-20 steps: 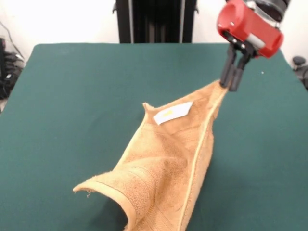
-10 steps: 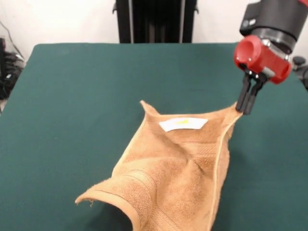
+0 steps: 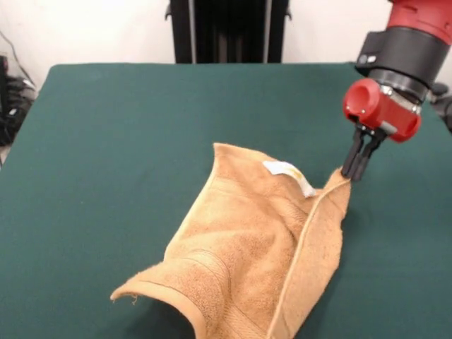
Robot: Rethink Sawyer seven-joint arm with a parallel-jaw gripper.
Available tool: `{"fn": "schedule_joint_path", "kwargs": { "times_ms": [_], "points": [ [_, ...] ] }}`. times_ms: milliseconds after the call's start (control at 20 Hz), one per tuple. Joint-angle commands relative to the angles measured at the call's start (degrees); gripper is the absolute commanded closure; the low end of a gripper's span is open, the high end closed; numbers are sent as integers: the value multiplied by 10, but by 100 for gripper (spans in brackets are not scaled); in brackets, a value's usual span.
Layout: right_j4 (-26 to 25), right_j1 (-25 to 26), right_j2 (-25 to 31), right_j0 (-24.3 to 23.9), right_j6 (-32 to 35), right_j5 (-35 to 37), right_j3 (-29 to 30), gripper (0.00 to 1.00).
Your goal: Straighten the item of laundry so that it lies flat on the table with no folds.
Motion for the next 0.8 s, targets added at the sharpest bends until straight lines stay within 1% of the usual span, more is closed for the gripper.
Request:
{"fn": "schedule_joint_path", "kwargs": {
  "times_ms": [50, 150, 250, 500, 650, 800],
  "points": [
    [82, 3, 12, 26, 125, 149, -17, 100],
    [92, -1, 8, 30, 108, 185, -25, 100],
    [97, -13, 10, 32, 95, 201, -25, 100],
    [100, -27, 25, 31, 82, 201, -30, 100],
    [94, -23, 27, 38, 74, 203, -39, 100],
    [92, -10, 29, 40, 80, 203, -49, 100]
  ]
}}
